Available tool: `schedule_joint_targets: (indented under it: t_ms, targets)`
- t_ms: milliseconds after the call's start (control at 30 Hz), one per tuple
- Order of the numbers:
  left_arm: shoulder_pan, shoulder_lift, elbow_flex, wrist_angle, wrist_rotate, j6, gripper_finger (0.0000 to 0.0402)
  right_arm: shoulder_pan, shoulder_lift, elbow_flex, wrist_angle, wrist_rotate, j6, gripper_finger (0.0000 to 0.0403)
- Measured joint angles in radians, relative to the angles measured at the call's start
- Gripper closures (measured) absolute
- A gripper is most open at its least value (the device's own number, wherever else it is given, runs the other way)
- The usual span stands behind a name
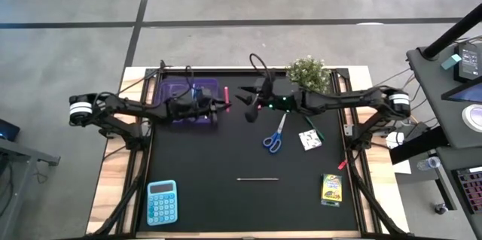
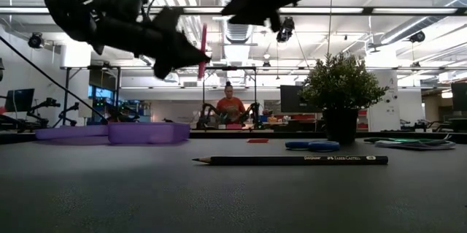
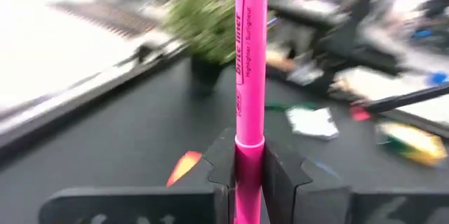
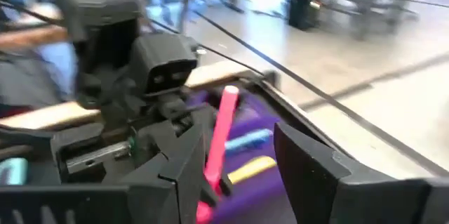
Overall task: Pack school essentials
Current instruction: Put the pink pen into the purple box
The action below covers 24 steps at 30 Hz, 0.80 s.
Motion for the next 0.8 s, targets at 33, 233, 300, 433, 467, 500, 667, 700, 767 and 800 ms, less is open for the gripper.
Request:
schedule_joint_targets:
  t_ms: [33, 233, 300, 433, 467, 500, 667, 700, 767, 800]
  targets:
    - [0.010, -0.003, 0.006, -0.052, -0.033, -0.016, 0.0380, 0.001, -0.017, 0.000, -0.036, 0.020, 0.002, 0.0240]
    - [0.082, -0.012, 0.145, -0.661, -0.329, -0.130, 0.0380, 0.002, -0.094, -0.009, -0.178, 0.040, 0.031, 0.0248]
    - [0.105, -0.007, 0.213, -0.885, -0.385, -0.176, 0.0380, 0.004, -0.104, -0.022, -0.197, 0.040, 0.031, 0.0252]
    - [0.154, 0.003, 0.311, -1.208, -0.402, -0.271, 0.0380, 0.011, -0.110, -0.044, -0.195, 0.040, 0.030, 0.0261]
    - [0.162, 0.006, 0.320, -1.236, -0.404, -0.280, 0.0380, 0.013, -0.110, -0.048, -0.195, 0.039, 0.025, 0.0263]
    - [0.170, 0.009, 0.324, -1.249, -0.402, -0.290, 0.0379, 0.014, -0.110, -0.052, -0.195, 0.040, 0.022, 0.0264]
    - [0.186, 0.050, 0.326, -1.252, -0.364, -0.302, 0.0372, 0.024, -0.110, -0.080, -0.191, 0.039, 0.023, 0.0266]
    - [0.186, 0.061, 0.329, -1.249, -0.363, -0.302, 0.0371, 0.025, -0.111, -0.087, -0.191, 0.039, 0.023, 0.0266]
    - [0.186, 0.087, 0.337, -1.252, -0.361, -0.302, 0.0370, 0.026, -0.113, -0.096, -0.190, 0.039, 0.023, 0.0266]
    - [0.186, 0.101, 0.345, -1.251, -0.361, -0.302, 0.0370, 0.028, -0.114, -0.101, -0.190, 0.039, 0.023, 0.0266]
